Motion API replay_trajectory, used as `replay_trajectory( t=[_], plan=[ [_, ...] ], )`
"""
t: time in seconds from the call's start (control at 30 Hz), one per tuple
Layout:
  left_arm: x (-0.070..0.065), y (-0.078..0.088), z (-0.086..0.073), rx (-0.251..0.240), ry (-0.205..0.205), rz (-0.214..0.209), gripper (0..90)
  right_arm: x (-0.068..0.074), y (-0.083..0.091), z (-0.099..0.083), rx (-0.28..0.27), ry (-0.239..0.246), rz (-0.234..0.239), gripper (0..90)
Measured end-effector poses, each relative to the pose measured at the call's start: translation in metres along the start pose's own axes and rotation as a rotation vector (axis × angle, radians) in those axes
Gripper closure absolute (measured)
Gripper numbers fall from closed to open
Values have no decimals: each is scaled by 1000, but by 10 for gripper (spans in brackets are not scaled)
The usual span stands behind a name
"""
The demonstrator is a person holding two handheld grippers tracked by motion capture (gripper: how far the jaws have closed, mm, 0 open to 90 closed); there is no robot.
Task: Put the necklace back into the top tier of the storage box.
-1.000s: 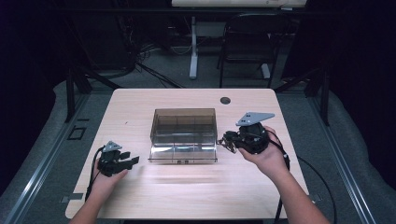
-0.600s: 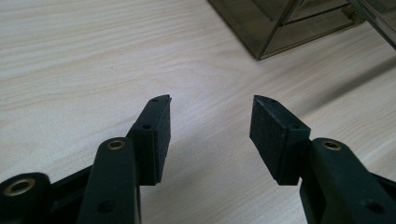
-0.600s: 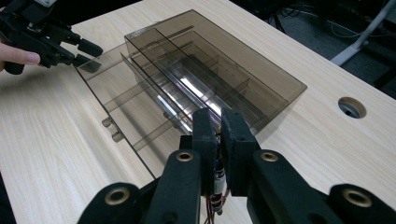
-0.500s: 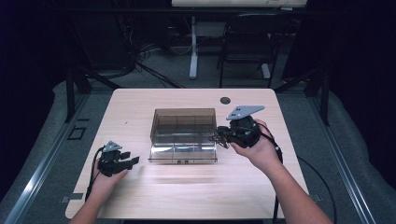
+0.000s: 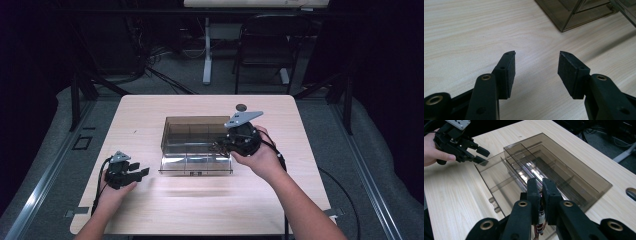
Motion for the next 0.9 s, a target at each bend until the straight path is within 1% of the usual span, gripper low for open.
replay_trajectory(
  t=[0.43, 0.57, 0.63, 0.8, 0.9],
  plan=[
    [0, 0, 0, -1, 1, -6, 483, 18, -29, 11, 10, 22, 57, 851],
    [0, 0, 0, -4, 2, -4, 483, 21, -36, 12, 11, 20, 66, 850],
    [0, 0, 0, -3, 0, -5, 483, 21, -38, 13, 24, 32, 66, 851],
    [0, 0, 0, -1, 2, -5, 483, 23, -45, 13, 35, 43, 73, 851],
    [0, 0, 0, -1, 1, -5, 483, 23, -49, 12, 42, 40, 75, 851]
  ],
)
Point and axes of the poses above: each handheld gripper's, and its own axes: y roughly backward along the jaws, z roughly out of its top, x roughly to its left, the point moved 2 cm from there along -y, roughly forward along the jaws, and after that the axes turned 8 degrees about -y, right-handed, at the moved point
